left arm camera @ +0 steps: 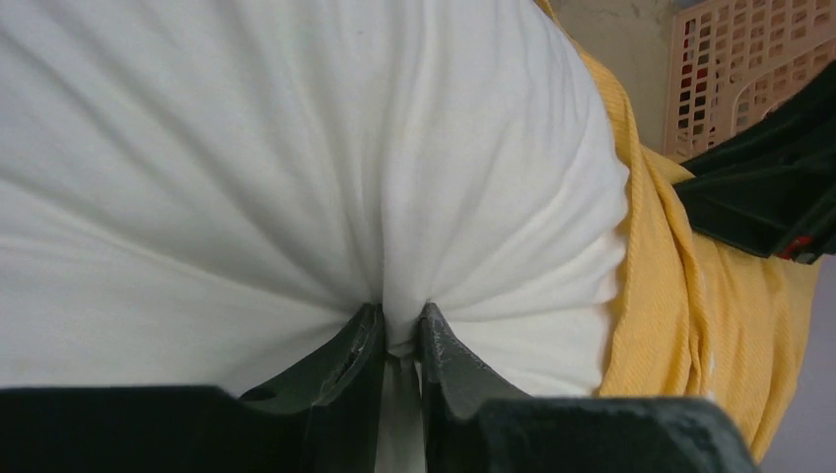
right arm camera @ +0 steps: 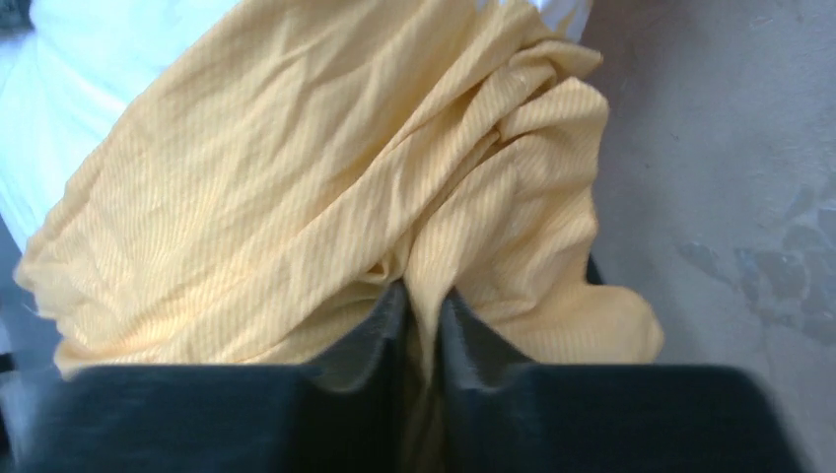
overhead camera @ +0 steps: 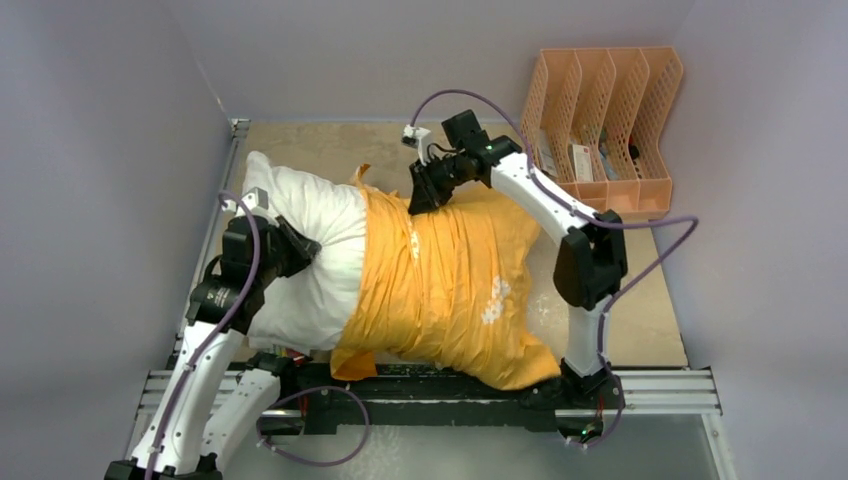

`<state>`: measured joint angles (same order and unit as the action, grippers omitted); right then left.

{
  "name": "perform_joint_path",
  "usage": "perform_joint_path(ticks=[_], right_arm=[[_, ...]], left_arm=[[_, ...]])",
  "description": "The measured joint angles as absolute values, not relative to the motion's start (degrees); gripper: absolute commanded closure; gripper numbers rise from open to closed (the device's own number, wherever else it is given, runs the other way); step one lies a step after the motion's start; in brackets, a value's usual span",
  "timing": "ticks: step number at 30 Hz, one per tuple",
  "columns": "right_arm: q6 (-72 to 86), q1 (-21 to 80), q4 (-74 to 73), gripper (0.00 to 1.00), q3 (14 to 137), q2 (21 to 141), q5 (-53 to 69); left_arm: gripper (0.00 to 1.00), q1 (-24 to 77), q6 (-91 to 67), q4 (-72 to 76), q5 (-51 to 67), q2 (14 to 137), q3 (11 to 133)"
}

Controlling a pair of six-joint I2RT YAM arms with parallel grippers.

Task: Remove the pillowcase from the pillow
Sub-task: Remove the pillow from the pillowcase.

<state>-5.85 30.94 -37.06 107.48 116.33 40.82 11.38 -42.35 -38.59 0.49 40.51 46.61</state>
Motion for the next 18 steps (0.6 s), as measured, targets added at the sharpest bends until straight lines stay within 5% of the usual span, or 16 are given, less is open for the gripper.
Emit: perform_joint_path(ticks=[1,4,13,18], right_arm=[[-6.02,31.57,-36.32,1.00,105.08,113.73,39.88],[-6.39,34.11,-34.85,1.00,99.57,106.41,35.53],[-6.48,41.47,-26.94,1.00,89.80,96.16,24.75],[-6.52,43.94,-23.94,1.00,86.50,93.38,21.28]], left_arm=[[0.52,11.40,-42.50,-39.22,0.56,40.97,47.51],[0.39,11.38,-42.96,-41.10,1.02,43.62,51.88],[0.27,11.40,-45.15,-37.71,3.18,54.17,67.05],[0.23,11.40,-44.27,-38.33,-0.49,60.58,65.39]])
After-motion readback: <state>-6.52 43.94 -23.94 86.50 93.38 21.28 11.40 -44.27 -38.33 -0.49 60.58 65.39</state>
